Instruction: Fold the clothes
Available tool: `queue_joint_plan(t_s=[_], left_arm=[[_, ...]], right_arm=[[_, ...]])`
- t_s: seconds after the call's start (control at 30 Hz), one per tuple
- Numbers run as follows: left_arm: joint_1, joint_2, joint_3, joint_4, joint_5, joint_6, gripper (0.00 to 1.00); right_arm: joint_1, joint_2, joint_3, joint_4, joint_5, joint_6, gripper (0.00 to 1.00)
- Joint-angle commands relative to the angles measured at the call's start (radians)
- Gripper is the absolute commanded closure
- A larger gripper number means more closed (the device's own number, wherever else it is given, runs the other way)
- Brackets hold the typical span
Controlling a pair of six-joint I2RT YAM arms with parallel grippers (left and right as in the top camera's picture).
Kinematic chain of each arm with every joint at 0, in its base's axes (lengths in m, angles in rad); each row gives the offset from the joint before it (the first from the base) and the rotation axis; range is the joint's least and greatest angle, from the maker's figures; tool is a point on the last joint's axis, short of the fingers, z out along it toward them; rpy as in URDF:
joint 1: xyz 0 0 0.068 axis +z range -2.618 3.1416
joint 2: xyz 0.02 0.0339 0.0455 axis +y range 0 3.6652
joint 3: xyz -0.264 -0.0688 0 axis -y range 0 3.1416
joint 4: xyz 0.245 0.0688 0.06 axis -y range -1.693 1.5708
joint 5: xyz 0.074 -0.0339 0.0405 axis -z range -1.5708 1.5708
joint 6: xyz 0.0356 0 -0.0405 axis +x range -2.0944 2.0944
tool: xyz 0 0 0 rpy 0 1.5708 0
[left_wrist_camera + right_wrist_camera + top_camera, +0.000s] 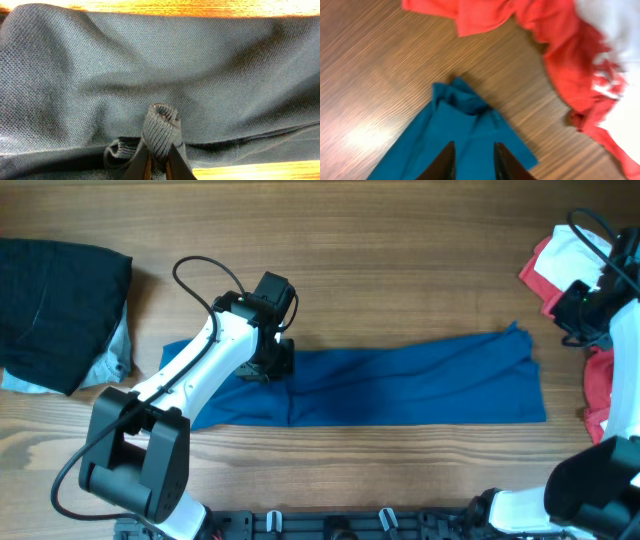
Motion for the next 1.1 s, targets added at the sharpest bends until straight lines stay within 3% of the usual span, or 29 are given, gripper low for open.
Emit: queue_joint_plan(t_s=[0.0, 0.13, 0.37, 1.07], left_arm=[[-0.003, 0.01, -0.007, -0.001, 0.008, -0.006, 0.92], [-0.003, 0.01, -0.007, -0.001, 0.008, -0.006, 0.92], [-0.003, 0.01, -0.007, -0.001, 0.008, -0.005, 0.92], [-0.003, 0.01, -0.007, -0.002, 0.008, -0.005, 0.92]], right_arm=[[0.034, 0.098, 0.005, 0.004, -0.101, -0.029, 0.67], [0.061, 0.227, 0.005, 0.025, -0.101, -0.029, 0.46], [0.068, 0.334, 0.005, 0.109, -0.103, -0.028, 0.46], [0.102, 0.374, 0.004, 0.238, -0.096, 0.055, 0.52]])
